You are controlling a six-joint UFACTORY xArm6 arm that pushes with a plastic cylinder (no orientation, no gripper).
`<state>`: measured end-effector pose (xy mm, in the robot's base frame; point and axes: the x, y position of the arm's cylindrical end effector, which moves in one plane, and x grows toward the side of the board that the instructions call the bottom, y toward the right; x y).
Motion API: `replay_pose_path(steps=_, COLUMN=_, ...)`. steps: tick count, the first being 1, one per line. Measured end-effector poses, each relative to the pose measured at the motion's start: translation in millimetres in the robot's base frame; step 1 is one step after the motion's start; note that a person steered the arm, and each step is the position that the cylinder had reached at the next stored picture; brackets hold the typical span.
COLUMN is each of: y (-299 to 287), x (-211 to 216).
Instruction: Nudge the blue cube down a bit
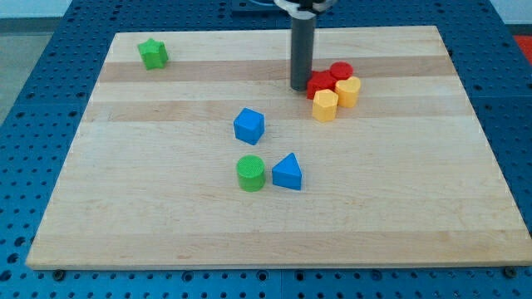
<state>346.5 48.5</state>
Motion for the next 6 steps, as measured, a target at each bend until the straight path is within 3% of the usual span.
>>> replay_pose_path(steps=2, y=29.8, x=57.7)
replay_pose_path(steps=6, y=-75.4, x=44.2)
